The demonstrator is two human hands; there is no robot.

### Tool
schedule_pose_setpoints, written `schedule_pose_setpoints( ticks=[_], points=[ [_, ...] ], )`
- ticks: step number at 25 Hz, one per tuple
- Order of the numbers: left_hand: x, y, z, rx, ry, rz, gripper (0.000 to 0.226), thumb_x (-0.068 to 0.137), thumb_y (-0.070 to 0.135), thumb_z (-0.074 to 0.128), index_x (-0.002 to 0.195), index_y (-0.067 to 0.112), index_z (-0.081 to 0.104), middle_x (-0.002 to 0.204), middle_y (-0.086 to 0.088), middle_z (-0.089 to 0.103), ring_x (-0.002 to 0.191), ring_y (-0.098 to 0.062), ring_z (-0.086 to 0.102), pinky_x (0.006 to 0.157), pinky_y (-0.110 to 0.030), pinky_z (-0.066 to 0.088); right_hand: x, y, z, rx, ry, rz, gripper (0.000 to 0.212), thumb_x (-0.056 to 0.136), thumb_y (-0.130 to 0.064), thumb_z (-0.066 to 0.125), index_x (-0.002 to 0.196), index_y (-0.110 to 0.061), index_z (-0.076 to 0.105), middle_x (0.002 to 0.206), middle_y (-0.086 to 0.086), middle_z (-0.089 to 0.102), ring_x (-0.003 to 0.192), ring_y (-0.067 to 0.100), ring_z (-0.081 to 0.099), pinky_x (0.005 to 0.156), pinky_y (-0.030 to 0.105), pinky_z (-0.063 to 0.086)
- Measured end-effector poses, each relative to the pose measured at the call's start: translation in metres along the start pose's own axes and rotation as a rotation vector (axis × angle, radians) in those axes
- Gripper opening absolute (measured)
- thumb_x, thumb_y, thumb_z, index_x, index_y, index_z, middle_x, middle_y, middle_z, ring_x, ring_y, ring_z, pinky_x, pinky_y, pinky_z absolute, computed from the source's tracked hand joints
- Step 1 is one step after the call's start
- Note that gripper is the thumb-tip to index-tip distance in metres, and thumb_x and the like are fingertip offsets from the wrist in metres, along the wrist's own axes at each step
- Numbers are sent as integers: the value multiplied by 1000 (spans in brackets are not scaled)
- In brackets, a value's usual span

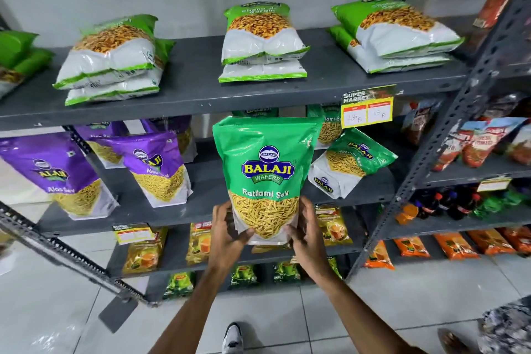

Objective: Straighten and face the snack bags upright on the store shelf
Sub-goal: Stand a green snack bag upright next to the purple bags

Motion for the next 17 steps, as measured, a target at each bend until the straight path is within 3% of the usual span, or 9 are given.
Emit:
schedule_pose_setpoints(
  ticks=[5, 8, 10, 13, 17],
  points=[
    [0, 0, 5, -13, -23, -20, 65, 69, -5, 78, 123, 12, 46, 114, 8, 48, 104, -10, 59, 80, -13, 54, 5, 2, -3, -43, -22, 21, 64, 90, 1, 60, 137, -35, 37, 127, -25, 62, 124, 5, 58, 99, 19, 48],
    [9, -18, 12, -18, -76, -108, 69, 71, 0, 78, 127, 19, 43, 120, 1, 60, 109, -16, 61, 89, -32, 57, 15, 10, -2, -64, -35, 54, 69, 88, 1, 62, 141, -33, 33, 135, -17, 58, 127, 7, 56, 103, 29, 49],
    [23, -29, 15, 31, -80, -162, 66, 71, 4, 79, 125, 20, 44, 119, -2, 66, 110, -19, 64, 91, -42, 57, 29, 16, 1, -62, -50, 53, 74, 88, -4, 64, 146, -32, 27, 140, -9, 56, 128, 9, 56, 99, 28, 52],
    [51, -40, 22, 78, -75, -181, 65, 68, 7, 82, 121, 20, 47, 121, -1, 66, 113, -19, 62, 95, -46, 54, 55, 28, 7, -157, -8, 102, 71, 88, 6, 57, 146, -27, 33, 137, -1, 59, 126, 13, 57, 87, 13, 54],
    [94, -50, 37, 109, -62, -195, 65, 64, 10, 83, 117, 21, 46, 120, -2, 64, 113, -19, 60, 95, -43, 53, 96, 34, 9, -276, 63, 87, 67, 80, 14, 58, 140, -10, 40, 127, 8, 64, 118, 17, 59, 98, 26, 51]
  ],
)
Point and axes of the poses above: each hand's wrist, its own x-axis towards the middle knuckle, its own z-axis out of the palm, y = z × x, the point moved 8 cm from there along x, towards the middle knuckle
